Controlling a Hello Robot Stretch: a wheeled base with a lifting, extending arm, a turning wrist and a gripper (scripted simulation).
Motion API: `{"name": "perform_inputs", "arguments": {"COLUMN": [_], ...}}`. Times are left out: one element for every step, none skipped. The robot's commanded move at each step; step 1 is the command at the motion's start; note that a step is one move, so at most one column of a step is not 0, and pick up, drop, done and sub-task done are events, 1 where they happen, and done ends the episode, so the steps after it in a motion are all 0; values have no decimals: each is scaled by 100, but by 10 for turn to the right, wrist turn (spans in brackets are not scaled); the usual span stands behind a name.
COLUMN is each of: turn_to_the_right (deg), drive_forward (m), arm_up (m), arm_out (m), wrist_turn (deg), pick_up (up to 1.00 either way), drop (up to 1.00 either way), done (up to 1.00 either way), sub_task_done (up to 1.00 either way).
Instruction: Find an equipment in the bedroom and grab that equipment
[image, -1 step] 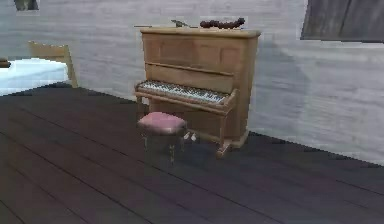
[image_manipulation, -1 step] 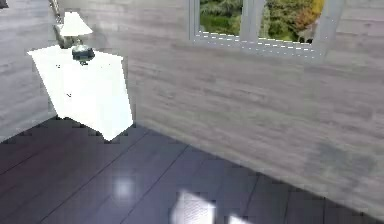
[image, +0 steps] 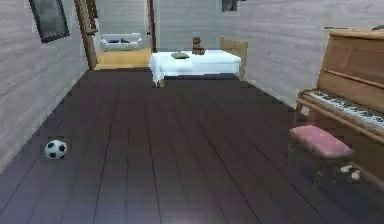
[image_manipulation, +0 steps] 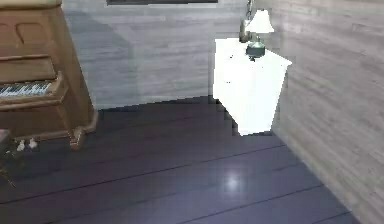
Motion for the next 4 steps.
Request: {"name": "perform_inputs", "arguments": {"turn_to_the_right": [-150, 0, -450, -120], "drive_forward": [0, 15, 0, 0], "arm_up": [0, 0, 0, 0], "arm_out": [0, 0, 0, 0], "wrist_turn": [0, 0, 0, 0], "pick_up": [0, 0, 0, 0], "drop": [0, 0, 0, 0], "done": [0, 0, 0, 0], "sub_task_done": [0, 0, 0, 0]}}
